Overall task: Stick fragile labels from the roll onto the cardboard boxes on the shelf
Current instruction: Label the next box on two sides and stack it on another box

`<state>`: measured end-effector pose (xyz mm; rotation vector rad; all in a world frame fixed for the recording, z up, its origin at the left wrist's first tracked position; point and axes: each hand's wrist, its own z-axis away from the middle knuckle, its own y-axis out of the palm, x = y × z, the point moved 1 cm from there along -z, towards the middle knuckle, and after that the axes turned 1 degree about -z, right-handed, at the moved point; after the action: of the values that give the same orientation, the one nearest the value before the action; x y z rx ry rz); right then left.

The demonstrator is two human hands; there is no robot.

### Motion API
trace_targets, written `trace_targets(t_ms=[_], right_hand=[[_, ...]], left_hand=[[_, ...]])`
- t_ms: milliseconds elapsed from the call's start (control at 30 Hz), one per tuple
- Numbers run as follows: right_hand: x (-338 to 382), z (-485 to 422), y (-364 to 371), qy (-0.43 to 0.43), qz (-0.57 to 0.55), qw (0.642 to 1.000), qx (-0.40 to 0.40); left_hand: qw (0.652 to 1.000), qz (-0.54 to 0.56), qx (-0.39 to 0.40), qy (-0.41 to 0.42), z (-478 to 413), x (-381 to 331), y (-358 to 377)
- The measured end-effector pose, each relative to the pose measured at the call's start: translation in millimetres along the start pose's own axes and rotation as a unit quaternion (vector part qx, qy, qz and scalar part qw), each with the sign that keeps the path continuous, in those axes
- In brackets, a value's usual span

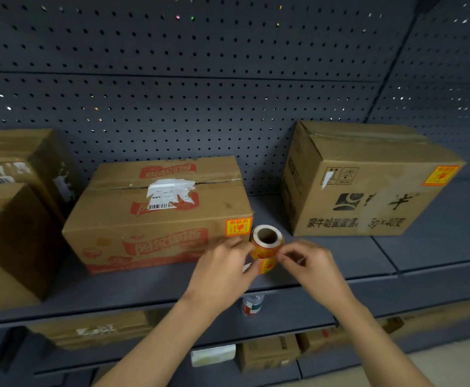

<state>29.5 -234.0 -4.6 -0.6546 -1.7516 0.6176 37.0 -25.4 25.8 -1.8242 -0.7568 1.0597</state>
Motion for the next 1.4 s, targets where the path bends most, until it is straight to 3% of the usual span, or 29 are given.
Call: trace_targets(t_ms=[100, 233, 367, 500, 600, 900, 1400], right_hand=[[-3, 7, 8, 0.022, 0.02, 0.999, 0.015], [-4, 14, 16, 0.038, 0.041, 0.998, 0.019], [-5, 21, 16, 0.042, 0.015, 0.999, 0.01], [-5, 26, 14, 0.067, -0.046, 0.996, 0.022], [-3, 28, 11, 0.064, -0.064, 0.996, 0.022], [2, 28, 4, 0.048, -0.076, 0.996, 0.03], [5, 25, 4, 0.019, -0.044, 0.997, 0.053]], left_hand=[[0.996, -0.011, 0.073, -0.047, -3, -10, 12], [0.991, -0.039, 0.109, -0.064, -5, -10, 28], [0.979, 0.143, 0.115, -0.088, -10, 3, 46], [0.928, 0.337, 0.138, -0.078, -10, 4, 52], [0.909, 0.387, 0.146, -0.053, -10, 5, 58], [0.903, 0.405, 0.141, -0.027, -12, 3, 60], [0.938, 0.322, 0.13, 0.008, -9, 3, 49]])
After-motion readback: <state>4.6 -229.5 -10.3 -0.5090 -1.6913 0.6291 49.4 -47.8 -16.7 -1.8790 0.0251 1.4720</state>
